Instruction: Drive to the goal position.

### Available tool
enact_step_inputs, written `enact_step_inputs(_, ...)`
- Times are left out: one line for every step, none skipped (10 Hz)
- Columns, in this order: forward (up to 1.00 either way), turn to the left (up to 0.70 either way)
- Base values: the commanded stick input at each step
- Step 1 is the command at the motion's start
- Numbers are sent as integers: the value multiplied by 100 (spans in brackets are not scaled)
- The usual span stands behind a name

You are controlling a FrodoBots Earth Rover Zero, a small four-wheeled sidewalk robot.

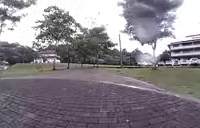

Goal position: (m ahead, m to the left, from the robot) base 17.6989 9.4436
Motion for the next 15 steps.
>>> enact_step_inputs(70, 0)
enact_step_inputs(70, 0)
enact_step_inputs(70, 0)
enact_step_inputs(70, 0)
enact_step_inputs(70, 0)
enact_step_inputs(70, 0)
enact_step_inputs(70, 0)
enact_step_inputs(70, 0)
enact_step_inputs(70, 0)
enact_step_inputs(70, 0)
enact_step_inputs(70, 0)
enact_step_inputs(70, 0)
enact_step_inputs(70, 0)
enact_step_inputs(70, 0)
enact_step_inputs(70, 0)
